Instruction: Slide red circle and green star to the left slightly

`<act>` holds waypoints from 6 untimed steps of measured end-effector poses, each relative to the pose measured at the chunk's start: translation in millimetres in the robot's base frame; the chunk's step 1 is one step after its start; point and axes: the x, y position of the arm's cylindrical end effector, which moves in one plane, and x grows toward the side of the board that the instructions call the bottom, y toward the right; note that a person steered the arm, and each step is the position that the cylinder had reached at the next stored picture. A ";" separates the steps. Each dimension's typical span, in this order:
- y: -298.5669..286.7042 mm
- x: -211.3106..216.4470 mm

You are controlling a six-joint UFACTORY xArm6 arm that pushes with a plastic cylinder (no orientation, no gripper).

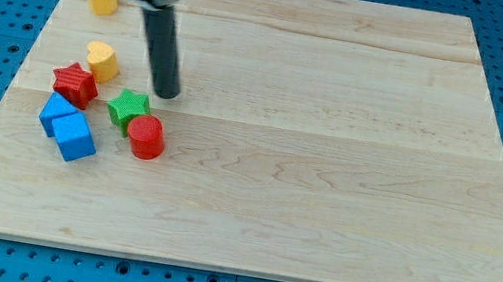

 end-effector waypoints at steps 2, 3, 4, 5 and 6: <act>20.3 31.9; 20.3 72.5; -6.1 72.7; -16.7 48.0; -22.0 36.3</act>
